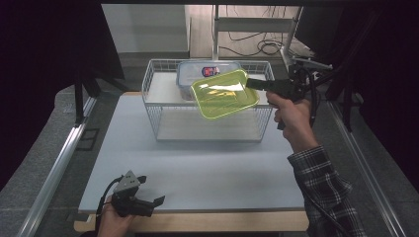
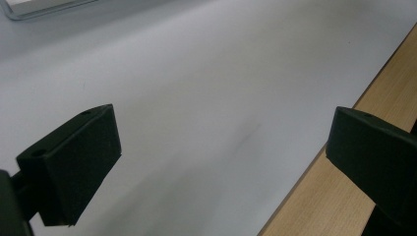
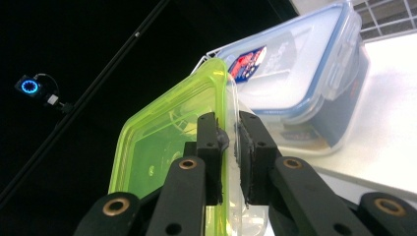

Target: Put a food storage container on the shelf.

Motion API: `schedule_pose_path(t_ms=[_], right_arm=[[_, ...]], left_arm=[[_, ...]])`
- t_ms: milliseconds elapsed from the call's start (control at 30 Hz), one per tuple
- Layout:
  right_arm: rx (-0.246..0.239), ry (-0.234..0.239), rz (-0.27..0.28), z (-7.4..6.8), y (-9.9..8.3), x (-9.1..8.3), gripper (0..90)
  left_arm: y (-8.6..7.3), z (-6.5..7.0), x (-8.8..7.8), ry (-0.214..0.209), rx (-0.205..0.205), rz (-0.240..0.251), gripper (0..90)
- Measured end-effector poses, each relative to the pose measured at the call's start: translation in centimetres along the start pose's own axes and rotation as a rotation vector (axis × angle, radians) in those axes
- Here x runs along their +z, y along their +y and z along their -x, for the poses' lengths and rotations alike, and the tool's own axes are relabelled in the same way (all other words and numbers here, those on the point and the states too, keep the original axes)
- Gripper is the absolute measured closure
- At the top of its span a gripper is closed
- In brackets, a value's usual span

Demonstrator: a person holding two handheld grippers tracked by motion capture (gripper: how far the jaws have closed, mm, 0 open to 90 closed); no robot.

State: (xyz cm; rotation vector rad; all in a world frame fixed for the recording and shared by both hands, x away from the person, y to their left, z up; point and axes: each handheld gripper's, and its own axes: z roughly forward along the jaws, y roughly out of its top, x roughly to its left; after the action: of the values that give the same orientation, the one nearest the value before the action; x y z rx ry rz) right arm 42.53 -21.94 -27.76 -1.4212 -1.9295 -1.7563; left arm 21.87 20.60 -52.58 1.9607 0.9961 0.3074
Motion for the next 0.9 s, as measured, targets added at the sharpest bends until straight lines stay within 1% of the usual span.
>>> schedule_pose_path(t_ms=[233, 367, 467, 667, 900], right_arm=[[0.008, -0.002, 0.023, -0.2, 0.9, 0.4, 80.6], [0.002, -0.009, 0.034, -0.5, 1.5, 0.8, 80.7], [0.006, -0.011, 0.044, -0.8, 1.9, 1.1, 80.7], [-0.001, -0.024, 0.058, -1.3, 2.6, 1.8, 80.8], [0.007, -0.045, 0.077, -1.6, 3.6, 2.9, 80.9]], left_arm=[[0.0, 0.0, 0.0, -0.001, 0.001, 0.000, 0.1], [0.0, 0.0, 0.0, -0.005, 0.003, -0.001, 0.0], [0.0, 0.1, 0.1, -0.005, 0.004, -0.003, 0.0], [0.0, 0.1, 0.1, -0.006, 0.005, -0.002, 0.0], [0.0, 0.1, 0.1, -0.011, 0.001, -0.001, 0.0]])
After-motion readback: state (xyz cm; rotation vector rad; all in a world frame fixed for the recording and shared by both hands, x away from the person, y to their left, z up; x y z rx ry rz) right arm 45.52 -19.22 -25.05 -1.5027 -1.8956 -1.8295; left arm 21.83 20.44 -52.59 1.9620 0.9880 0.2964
